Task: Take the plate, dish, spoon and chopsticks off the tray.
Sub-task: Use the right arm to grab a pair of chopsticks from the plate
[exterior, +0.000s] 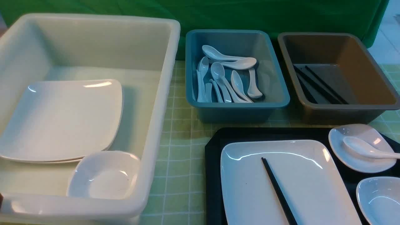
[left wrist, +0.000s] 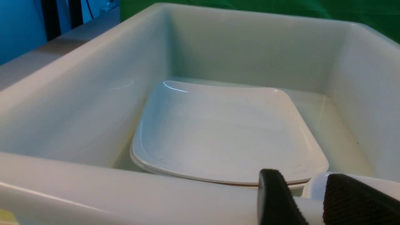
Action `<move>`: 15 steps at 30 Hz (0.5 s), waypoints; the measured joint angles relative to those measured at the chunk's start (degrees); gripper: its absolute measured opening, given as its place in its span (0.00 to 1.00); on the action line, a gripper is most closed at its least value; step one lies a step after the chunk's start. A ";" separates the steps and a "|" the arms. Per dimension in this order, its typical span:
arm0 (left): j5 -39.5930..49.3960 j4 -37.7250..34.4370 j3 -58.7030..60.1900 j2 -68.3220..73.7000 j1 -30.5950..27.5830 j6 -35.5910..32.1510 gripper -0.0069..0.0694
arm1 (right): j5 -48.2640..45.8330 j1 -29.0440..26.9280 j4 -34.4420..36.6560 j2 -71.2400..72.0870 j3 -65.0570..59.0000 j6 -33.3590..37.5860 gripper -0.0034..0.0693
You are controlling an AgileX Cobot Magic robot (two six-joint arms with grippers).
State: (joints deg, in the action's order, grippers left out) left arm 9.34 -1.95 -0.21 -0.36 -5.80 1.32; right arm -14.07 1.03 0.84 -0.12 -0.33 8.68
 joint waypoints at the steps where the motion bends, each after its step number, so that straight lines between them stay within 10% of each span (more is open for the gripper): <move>1: 0.00 0.00 0.00 0.00 0.00 0.00 0.38 | 0.00 0.00 0.00 0.00 0.00 0.00 0.38; 15: 0.00 0.00 0.00 0.00 0.00 0.13 0.38 | 0.00 0.00 0.00 0.00 0.00 0.00 0.38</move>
State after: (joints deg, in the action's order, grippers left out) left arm 9.34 -1.95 -0.21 -0.36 -5.80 1.45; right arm -14.07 1.03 0.84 -0.12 -0.33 8.68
